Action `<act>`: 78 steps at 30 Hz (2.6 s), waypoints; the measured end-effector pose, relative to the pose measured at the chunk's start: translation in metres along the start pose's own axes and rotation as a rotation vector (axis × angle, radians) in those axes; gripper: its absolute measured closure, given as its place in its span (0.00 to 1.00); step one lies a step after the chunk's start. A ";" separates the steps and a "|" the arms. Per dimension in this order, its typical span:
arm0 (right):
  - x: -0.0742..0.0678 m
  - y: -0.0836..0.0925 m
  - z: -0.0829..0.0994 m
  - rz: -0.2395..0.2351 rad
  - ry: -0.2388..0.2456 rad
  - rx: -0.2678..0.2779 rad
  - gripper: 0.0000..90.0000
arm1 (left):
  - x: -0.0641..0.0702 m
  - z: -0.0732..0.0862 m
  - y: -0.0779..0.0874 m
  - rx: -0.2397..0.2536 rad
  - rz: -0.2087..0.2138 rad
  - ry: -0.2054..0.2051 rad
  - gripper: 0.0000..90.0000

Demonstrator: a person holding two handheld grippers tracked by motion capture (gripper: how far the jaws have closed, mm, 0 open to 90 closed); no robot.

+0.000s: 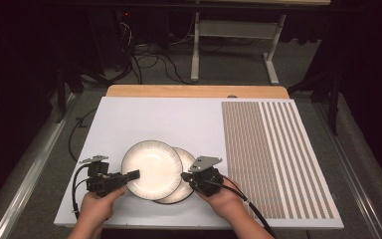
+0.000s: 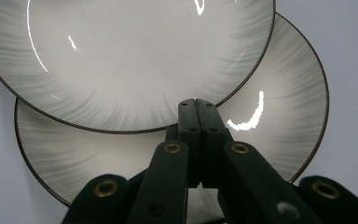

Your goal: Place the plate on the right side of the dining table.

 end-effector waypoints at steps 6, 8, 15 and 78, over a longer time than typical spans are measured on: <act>0.001 0.002 -0.001 0.004 -0.005 0.014 1.00 | 0.001 -0.001 0.003 0.012 0.022 0.001 0.76; 0.002 0.003 -0.001 0.004 -0.002 0.019 1.00 | 0.002 -0.002 0.003 0.018 0.027 -0.001 0.77; 0.004 0.011 -0.001 0.013 -0.022 0.037 1.00 | 0.006 -0.003 0.007 0.044 0.048 -0.015 0.80; 0.057 0.133 0.036 0.221 -0.164 0.302 0.15 | 0.037 -0.004 0.021 0.198 0.028 -0.331 0.85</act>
Point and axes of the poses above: each handheld gripper's, and its own axes: y roughly backward along the jaws, z roughly out of its underside, x roughly to its right, the point moved 7 cm from there along -y, roughly forward along the jaws, and after that the axes turned 14 degrees about y, right-handed, at the moved point
